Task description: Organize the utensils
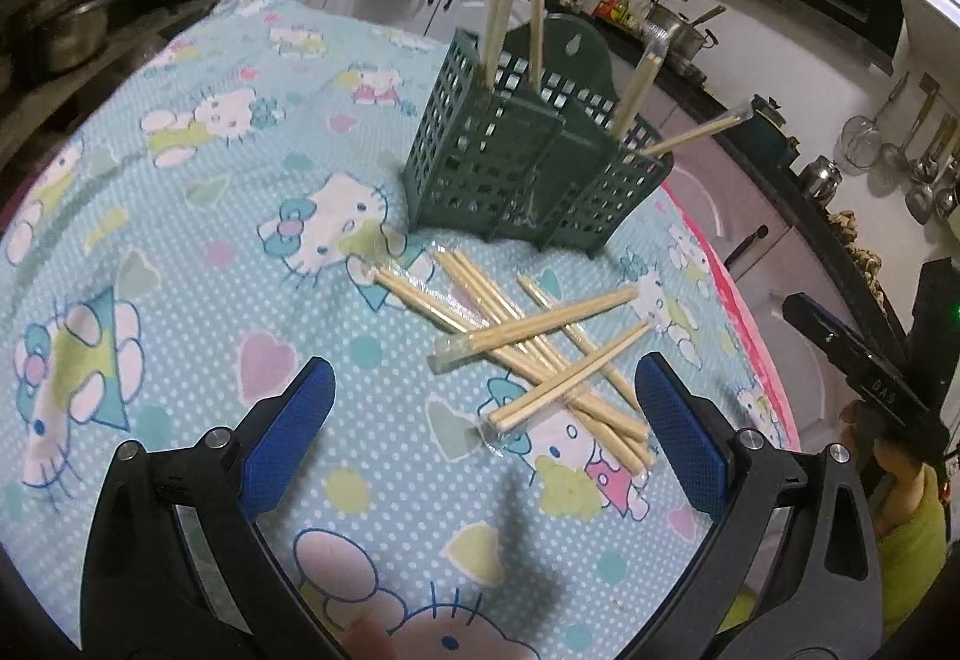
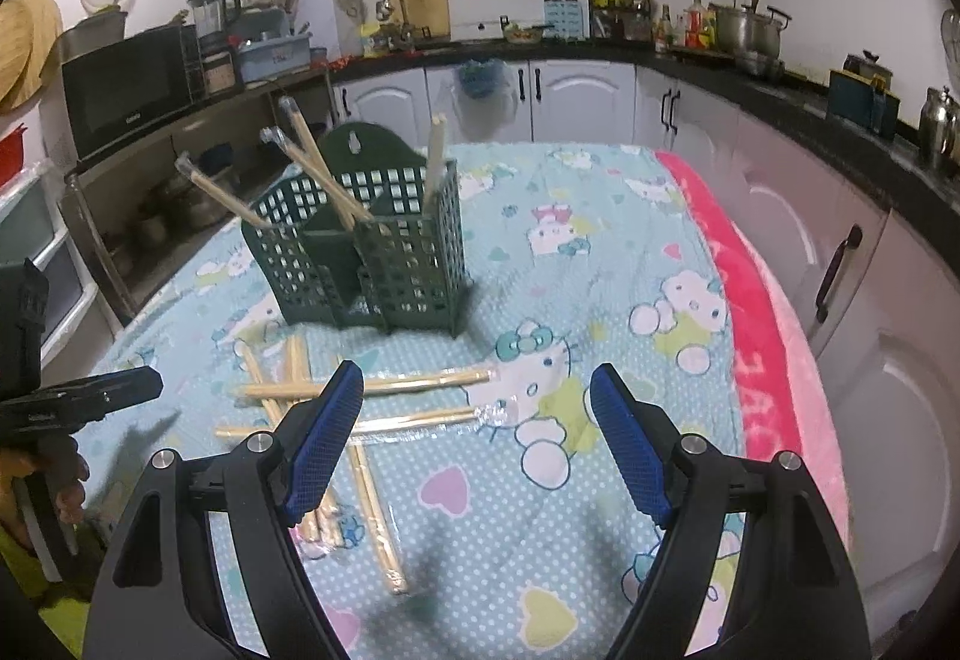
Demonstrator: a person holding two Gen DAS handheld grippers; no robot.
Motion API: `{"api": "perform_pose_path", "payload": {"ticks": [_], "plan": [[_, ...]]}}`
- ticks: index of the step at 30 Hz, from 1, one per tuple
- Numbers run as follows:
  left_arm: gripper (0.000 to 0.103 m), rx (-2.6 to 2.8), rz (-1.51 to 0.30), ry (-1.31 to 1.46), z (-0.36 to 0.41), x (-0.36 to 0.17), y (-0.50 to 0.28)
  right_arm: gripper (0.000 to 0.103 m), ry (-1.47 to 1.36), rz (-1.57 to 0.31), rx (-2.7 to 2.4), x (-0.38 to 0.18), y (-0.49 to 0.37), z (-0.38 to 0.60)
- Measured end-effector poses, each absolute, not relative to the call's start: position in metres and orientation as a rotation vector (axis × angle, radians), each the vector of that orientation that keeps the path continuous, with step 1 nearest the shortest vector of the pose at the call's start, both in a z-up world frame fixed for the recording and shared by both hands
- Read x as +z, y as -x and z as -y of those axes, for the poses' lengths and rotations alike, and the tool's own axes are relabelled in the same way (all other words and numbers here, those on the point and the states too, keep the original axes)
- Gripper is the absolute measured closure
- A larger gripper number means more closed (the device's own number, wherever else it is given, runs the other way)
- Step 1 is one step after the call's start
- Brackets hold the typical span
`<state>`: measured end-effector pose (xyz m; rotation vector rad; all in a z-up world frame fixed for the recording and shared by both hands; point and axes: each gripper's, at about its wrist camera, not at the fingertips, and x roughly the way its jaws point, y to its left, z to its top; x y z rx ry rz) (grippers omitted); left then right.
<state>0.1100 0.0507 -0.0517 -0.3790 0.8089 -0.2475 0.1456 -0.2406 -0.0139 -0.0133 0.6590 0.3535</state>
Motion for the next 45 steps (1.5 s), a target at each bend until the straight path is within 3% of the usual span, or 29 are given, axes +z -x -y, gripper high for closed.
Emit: {"api": "perform_pose_path", "payload": {"ticks": [6,16,28,33,38,40,45], "plan": [[0.011,-0.275,-0.852,0.428,-0.05,-0.068,-0.117,0.028,0.02,-0.72,0.355,-0.034,-0.157,0.24],[0.032,-0.302,-0.913,0.516,-0.049,-0.089,-0.131,0.046,-0.026,-0.828,0.401,-0.065,-0.183,0.234],[0.037,-0.305,-0.93,0.59,-0.057,-0.099,-0.15,0.059,-0.017,-0.913,0.395,-0.091,-0.22,0.224],[0.055,-0.292,-0.931,0.587,-0.058,-0.102,-0.153,0.067,-0.045,-0.937,0.411,-0.099,-0.224,0.225],[0.068,-0.293,-0.93,0.607,-0.064,-0.103,-0.155,0.093,-0.042,-0.935,0.413,-0.1,-0.223,0.225],[0.079,-0.298,-0.935,0.613,-0.065,-0.104,-0.155,0.096,-0.037,-0.927,0.411,-0.1,-0.222,0.224],[0.086,-0.308,-0.943,0.633,-0.067,-0.106,-0.155,0.101,-0.055,-0.911,0.396,-0.098,-0.219,0.228]]}}
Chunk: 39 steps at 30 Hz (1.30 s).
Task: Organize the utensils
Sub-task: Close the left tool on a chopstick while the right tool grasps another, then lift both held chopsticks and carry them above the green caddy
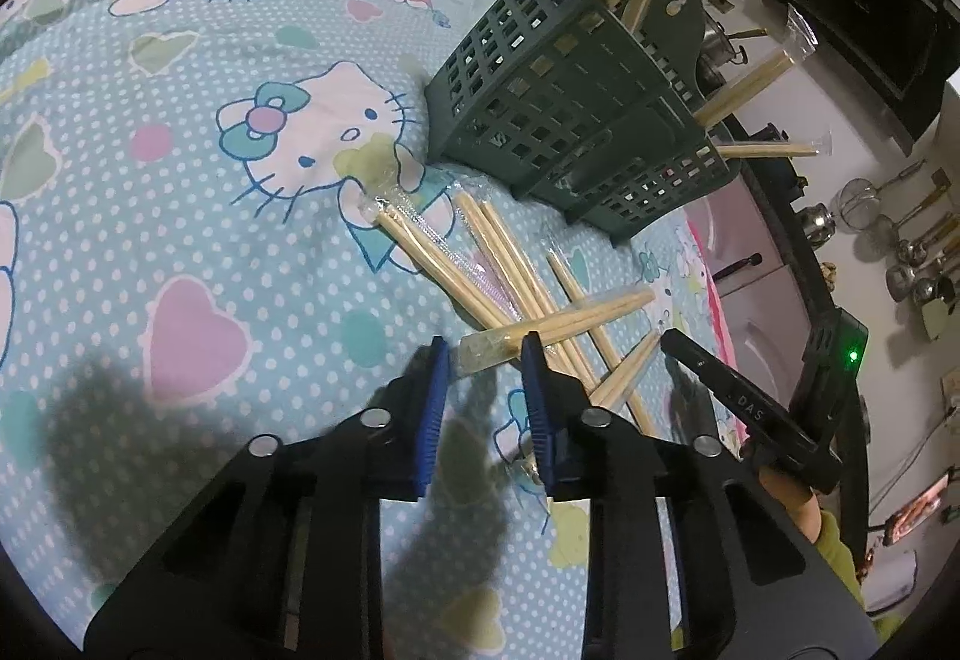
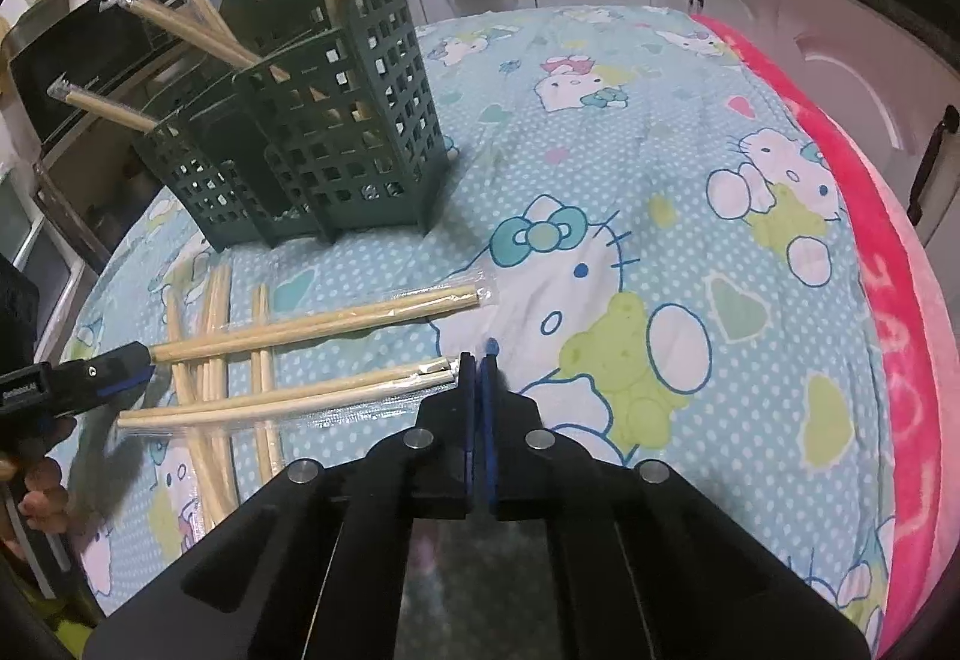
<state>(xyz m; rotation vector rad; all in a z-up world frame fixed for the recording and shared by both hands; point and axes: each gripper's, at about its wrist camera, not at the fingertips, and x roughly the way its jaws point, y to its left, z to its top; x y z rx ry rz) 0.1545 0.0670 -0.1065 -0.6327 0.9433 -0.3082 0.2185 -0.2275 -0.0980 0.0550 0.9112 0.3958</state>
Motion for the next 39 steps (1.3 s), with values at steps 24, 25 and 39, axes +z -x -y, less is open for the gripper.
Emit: {"api": "perform_pose_path", "payload": {"ticks": [24,25,39], "plan": [[0.103,-0.406,-0.787,0.503,-0.052,-0.044,-0.142,0.102,-0.05,-0.724,0.479,-0.031,-0.184,0.222],[0.103,-0.408,-0.777,0.491,-0.05,-0.04,-0.142,0.102,-0.051,-0.718,0.485,-0.029,-0.182,0.221],[0.103,-0.429,-0.662,0.332,-0.026,0.019,-0.136,0.102,-0.015,-0.591,0.587,0.023,-0.15,0.193]]}}
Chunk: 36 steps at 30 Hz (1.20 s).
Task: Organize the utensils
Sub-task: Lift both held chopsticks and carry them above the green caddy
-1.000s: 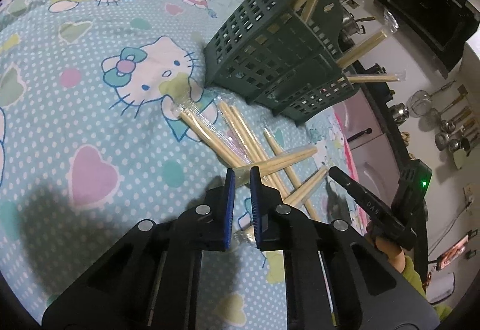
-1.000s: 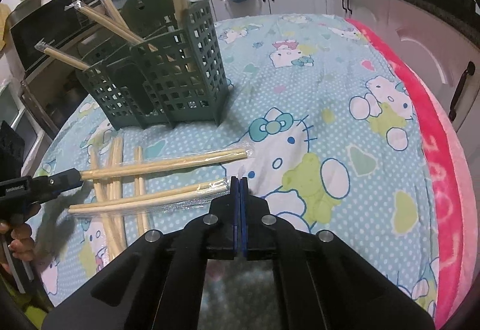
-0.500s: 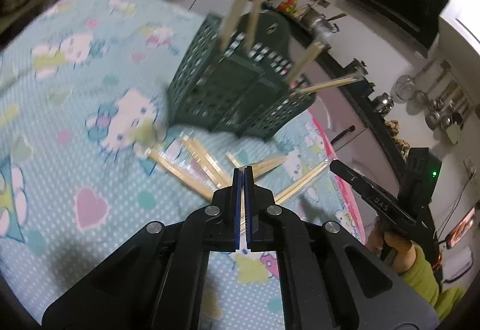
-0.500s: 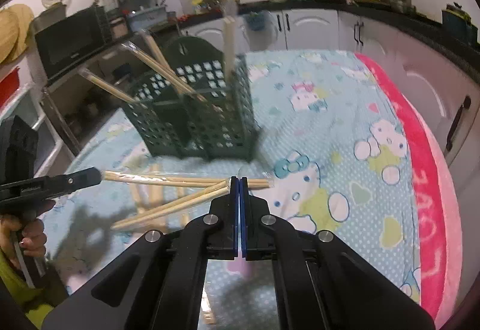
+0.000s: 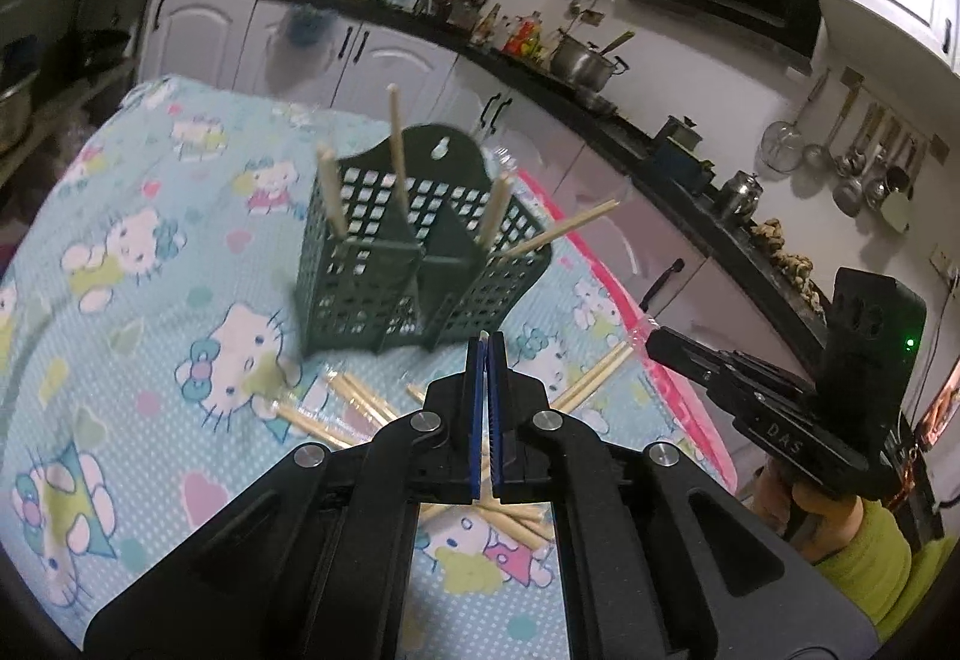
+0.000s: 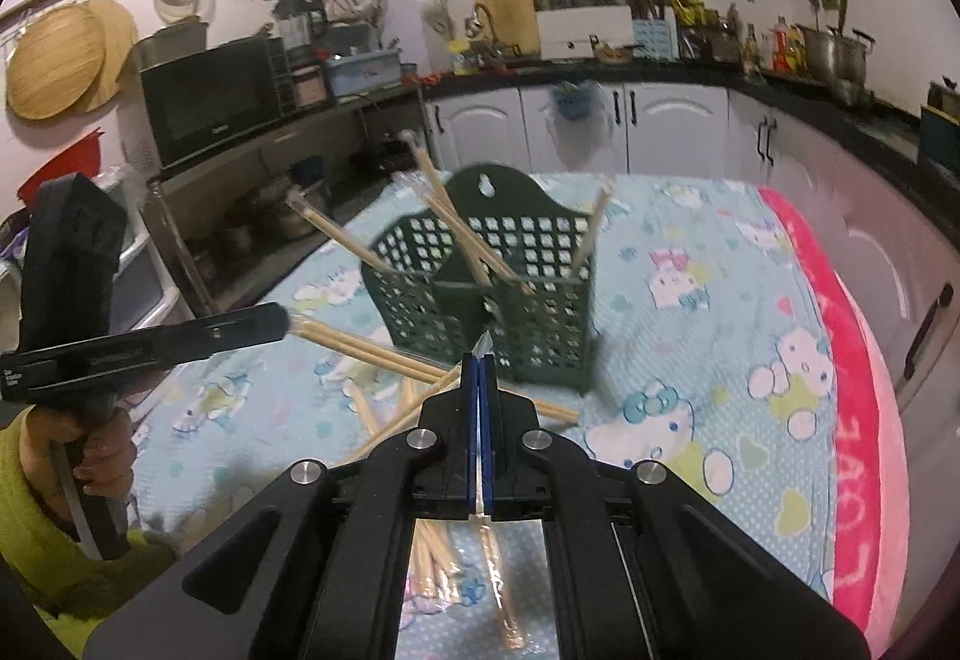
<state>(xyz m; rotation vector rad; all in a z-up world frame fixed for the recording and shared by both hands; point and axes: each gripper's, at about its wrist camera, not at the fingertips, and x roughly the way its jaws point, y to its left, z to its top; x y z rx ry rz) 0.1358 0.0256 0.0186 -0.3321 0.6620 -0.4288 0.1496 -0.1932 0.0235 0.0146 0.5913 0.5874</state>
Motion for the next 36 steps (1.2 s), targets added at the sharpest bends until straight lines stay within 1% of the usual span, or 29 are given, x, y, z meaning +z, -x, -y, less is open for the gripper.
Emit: {"api": "perform_pose_path", "payload": {"ticks": [24,36], "plan": [[0.103,-0.51,-0.486,0.259,-0.016,0.124,-0.117,0.102,0.012,-0.382,0.622,0.125,-0.125,0.188],[0.103,-0.51,-0.358,0.25,-0.031,0.195,-0.111,0.102,-0.002,-0.267,0.596,0.182,-0.131,0.202]]}}
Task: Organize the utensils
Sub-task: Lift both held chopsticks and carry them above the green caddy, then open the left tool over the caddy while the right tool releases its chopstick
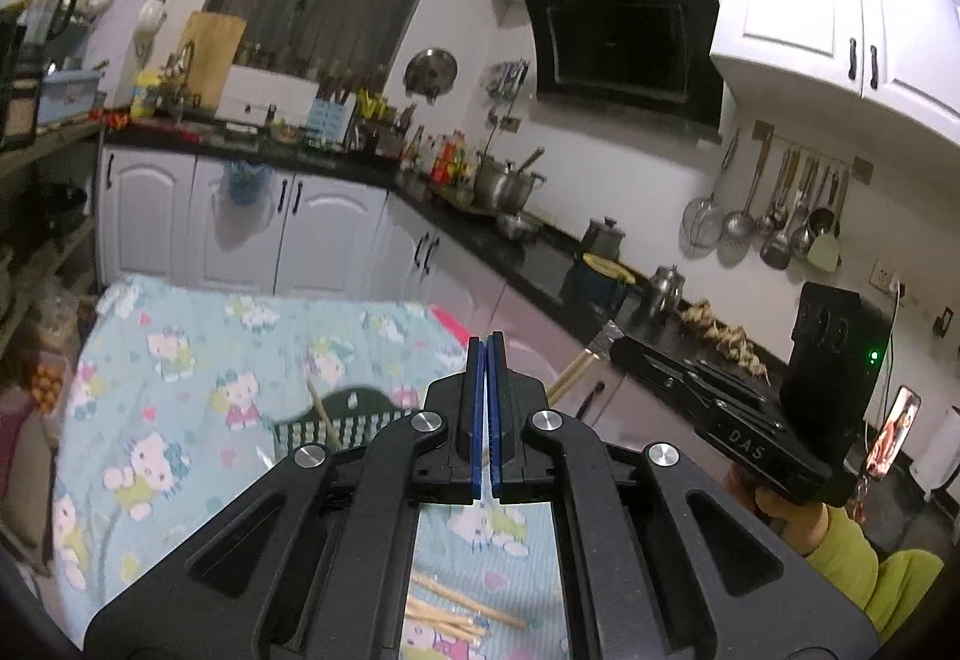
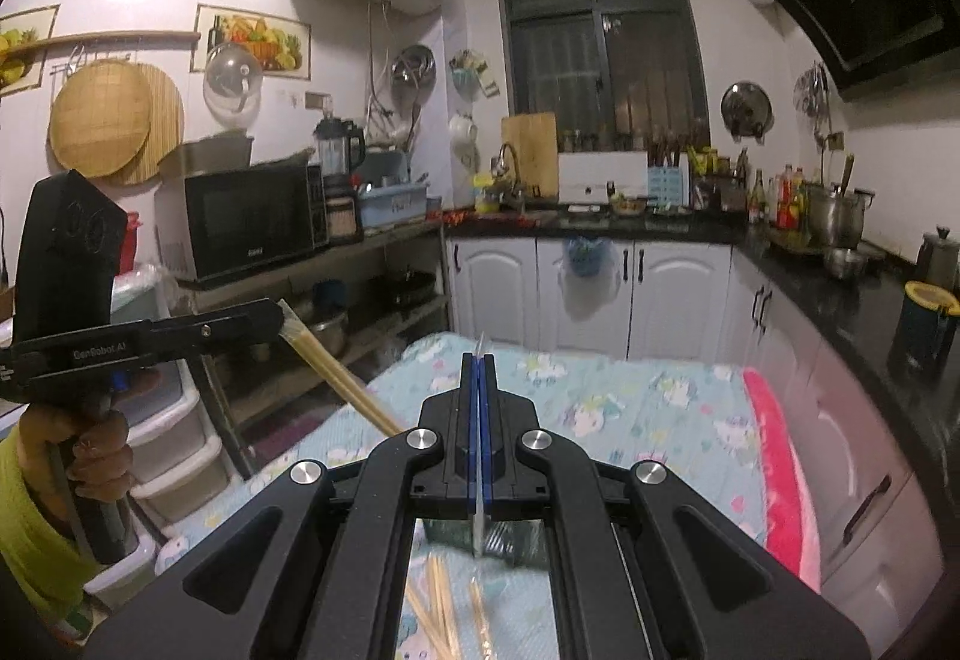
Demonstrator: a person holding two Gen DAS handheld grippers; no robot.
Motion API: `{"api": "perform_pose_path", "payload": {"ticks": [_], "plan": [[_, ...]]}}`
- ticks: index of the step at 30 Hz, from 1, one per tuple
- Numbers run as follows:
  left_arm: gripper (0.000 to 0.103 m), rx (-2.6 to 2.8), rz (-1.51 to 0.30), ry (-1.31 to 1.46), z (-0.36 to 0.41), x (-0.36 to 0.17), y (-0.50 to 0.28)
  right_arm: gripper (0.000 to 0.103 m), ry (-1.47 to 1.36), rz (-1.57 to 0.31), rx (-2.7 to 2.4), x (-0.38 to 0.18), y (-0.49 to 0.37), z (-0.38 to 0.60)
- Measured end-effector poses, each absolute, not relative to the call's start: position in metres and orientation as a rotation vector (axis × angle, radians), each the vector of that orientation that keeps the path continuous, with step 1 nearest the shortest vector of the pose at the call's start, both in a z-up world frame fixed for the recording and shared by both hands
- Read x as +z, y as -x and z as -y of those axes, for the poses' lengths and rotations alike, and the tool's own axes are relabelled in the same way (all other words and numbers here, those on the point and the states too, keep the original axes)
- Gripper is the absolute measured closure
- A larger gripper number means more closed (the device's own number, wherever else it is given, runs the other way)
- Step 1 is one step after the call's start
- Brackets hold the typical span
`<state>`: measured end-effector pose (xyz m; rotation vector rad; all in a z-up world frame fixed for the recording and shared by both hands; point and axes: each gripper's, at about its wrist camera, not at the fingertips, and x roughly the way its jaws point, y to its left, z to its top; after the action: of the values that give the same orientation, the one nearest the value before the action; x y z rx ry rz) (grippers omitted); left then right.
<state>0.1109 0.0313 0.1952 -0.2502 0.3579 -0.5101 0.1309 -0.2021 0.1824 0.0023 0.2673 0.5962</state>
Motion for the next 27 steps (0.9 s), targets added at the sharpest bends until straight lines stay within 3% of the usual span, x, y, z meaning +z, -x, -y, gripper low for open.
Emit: {"api": "perform_pose_path", "payload": {"ticks": [14,27], "plan": [[0.103,-0.439,-0.291,0.205,-0.033,0.243,-0.141,0.102,-0.003,-0.178,0.529,0.242,-0.169,0.205],[0.103,-0.396,-0.367,0.196,-0.03,0.21,-0.179,0.102,-0.007,-0.263,0.497,0.218,-0.221,0.193]]}}
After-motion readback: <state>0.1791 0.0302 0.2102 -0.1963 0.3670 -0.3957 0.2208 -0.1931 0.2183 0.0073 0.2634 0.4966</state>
